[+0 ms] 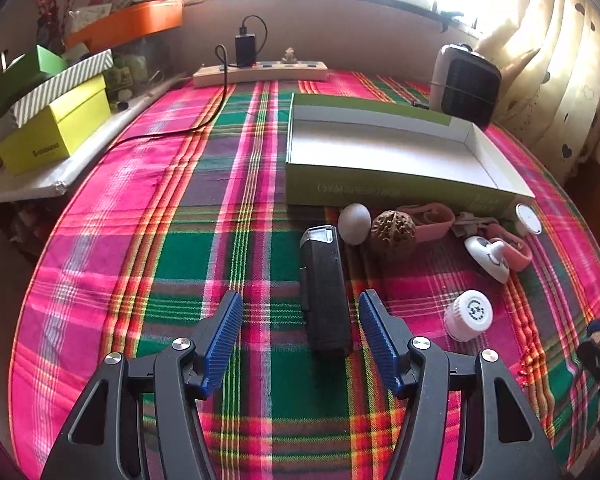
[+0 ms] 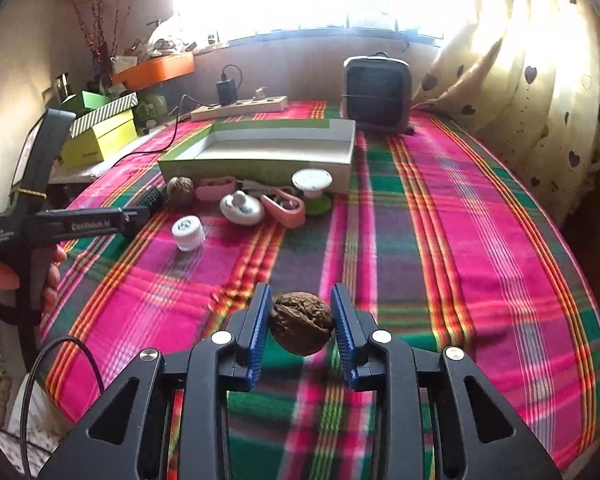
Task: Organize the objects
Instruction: 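Grasp the black gadget with the left tool while the right tool lifts the walnut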
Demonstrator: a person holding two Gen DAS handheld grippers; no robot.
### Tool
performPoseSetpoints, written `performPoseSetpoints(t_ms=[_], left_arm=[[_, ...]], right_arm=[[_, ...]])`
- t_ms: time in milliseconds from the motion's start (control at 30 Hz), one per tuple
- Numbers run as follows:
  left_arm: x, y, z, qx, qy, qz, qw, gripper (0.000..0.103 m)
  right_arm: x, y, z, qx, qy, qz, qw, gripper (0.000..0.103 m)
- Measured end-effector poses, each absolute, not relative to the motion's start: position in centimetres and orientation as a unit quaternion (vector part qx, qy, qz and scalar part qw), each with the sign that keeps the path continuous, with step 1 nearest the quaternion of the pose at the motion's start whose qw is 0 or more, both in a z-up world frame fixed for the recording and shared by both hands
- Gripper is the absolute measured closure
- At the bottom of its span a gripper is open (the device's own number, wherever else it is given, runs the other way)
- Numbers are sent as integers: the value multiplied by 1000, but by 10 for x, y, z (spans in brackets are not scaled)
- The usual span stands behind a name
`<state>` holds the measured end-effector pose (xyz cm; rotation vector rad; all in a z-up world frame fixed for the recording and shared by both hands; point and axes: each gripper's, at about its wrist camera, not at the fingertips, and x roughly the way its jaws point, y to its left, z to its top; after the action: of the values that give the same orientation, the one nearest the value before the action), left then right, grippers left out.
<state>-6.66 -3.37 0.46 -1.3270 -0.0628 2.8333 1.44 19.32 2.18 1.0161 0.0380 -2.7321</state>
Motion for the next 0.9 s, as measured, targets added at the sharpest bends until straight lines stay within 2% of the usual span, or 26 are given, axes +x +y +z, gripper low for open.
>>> performPoseSetpoints(t_ms=[233, 433, 567, 667, 900], left_arm=[[-74, -37, 3, -429, -20, 903, 0, 50], [-77, -36, 3, -430, -4, 903, -4, 59], [-79, -38, 4, -431, -3, 902, -2, 74], [-81, -40, 5, -434, -3, 901, -3, 79], [-83, -43, 10, -435, 0, 900, -5, 81]], right_arm=[[-6, 182, 29, 346, 12, -929, 131, 71], [-20, 175, 29, 352, 11, -925, 144, 71], [-28, 170, 30, 355, 12, -923, 150, 71], [-32, 168, 32, 354, 14, -922, 154, 71], [-41, 163, 34, 355, 16, -921, 162, 71]])
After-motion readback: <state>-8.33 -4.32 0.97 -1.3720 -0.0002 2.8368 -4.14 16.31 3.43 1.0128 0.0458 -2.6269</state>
